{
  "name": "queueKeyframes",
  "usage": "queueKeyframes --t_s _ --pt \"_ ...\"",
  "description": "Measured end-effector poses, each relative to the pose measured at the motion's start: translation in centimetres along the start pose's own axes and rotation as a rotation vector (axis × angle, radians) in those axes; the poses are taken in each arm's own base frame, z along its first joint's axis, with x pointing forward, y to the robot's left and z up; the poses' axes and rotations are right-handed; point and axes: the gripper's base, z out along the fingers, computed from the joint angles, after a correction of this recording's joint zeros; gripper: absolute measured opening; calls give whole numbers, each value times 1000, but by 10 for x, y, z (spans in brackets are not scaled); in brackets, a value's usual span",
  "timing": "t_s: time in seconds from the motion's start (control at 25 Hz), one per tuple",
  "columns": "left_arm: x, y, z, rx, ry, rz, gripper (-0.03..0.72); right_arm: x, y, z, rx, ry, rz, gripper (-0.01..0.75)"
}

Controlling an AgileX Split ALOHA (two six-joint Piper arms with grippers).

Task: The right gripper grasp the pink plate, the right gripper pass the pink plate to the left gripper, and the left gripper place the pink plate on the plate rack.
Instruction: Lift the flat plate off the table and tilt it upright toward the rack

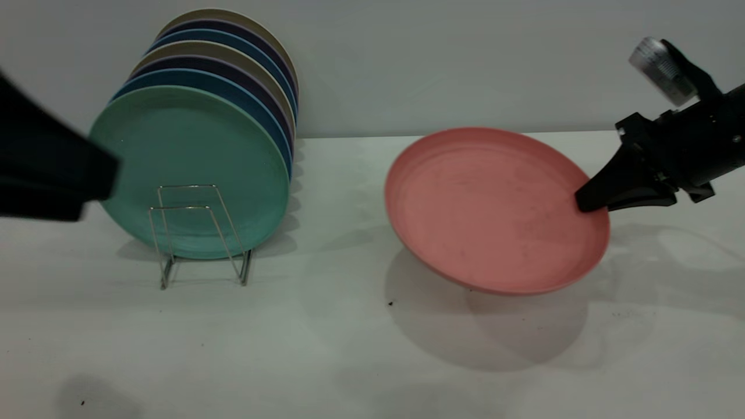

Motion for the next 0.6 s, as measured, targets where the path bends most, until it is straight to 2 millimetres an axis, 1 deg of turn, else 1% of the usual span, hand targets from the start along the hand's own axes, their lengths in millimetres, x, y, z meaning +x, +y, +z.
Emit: queueKeyframes --t_s 0.2,0.32,0.44,0.6 --pt "-13 22 30 71 -50 -30 435 1 7 4 -27 18 -13 14" --pt "-15 38 49 85 -60 -66 435 2 15 10 -41 31 -27 14" --pt "-15 50 62 89 -71 -95 434 3 30 21 -71 57 -53 14" --pt "-14 61 73 87 -77 -125 434 8 54 38 -112 101 -97 14"
